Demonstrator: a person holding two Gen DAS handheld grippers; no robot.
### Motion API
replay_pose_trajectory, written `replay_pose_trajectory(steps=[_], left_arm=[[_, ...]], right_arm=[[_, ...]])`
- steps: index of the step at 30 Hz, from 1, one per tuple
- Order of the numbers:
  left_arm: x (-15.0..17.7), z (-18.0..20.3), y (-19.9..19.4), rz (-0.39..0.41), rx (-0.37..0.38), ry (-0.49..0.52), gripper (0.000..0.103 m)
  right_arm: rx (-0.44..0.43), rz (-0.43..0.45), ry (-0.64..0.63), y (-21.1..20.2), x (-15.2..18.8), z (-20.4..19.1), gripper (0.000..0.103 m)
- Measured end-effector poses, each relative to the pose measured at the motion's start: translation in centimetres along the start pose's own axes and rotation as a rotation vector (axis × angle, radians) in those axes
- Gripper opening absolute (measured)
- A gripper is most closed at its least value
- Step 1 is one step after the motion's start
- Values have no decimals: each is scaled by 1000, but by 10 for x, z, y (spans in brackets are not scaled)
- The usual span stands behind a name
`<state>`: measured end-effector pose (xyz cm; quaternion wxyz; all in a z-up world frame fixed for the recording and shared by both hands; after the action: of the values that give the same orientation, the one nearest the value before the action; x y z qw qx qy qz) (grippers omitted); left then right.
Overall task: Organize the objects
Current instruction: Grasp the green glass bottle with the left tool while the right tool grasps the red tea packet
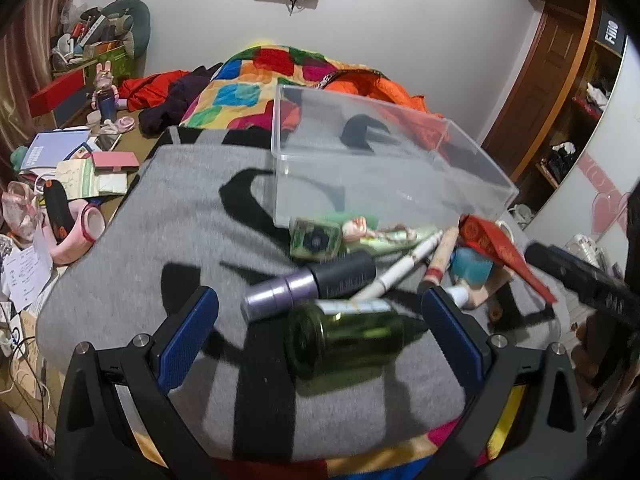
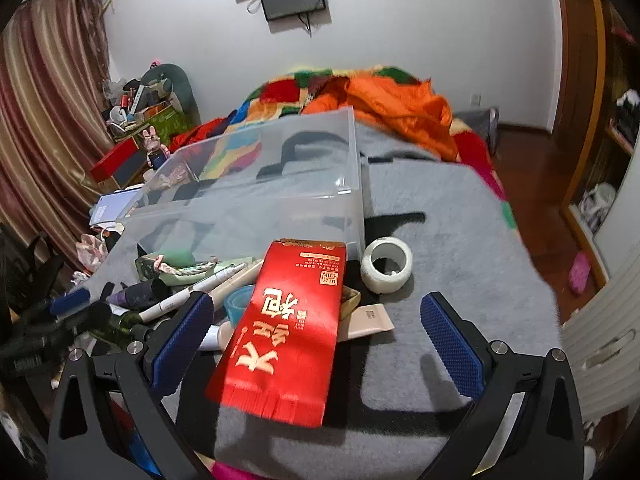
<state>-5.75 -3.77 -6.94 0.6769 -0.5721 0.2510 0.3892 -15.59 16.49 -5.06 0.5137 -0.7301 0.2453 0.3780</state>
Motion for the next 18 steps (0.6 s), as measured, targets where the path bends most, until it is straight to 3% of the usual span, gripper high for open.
replay_pose_trajectory(steps=[7,9,11,14,15,18], left_arm=[[17,11,9,-23,-20,47,103],[17,12,11,-19,-17,44,96],[18,14,13,-26,-9,47,79],[18,16,12,-21,16,40,70],[18,16,11,-17,15,43,70],[18,16,9,-10,14,51,67]], right_arm=[[-9,-69,1,26,8,-3,101],[-18,-79,29,31,9,-1,101],[-31,-79,60,35,7,0,100],[-19,-86,39,42,4,-3,93],[-14,-90,29,44,4,-5,87],[9,-98,-3,49,5,-9,82]])
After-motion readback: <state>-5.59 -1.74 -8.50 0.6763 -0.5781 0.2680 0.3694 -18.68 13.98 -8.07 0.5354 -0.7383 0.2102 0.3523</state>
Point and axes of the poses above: each gripper's, at about its wrist camera, not at the fingertips, and y roughly the way its jaws point, z to its right, x to its underside, the point moved 6 cm from there along y, roughly the way its jaws point, and after that the axes turned 11 degrees about z, right-handed, at the moved point
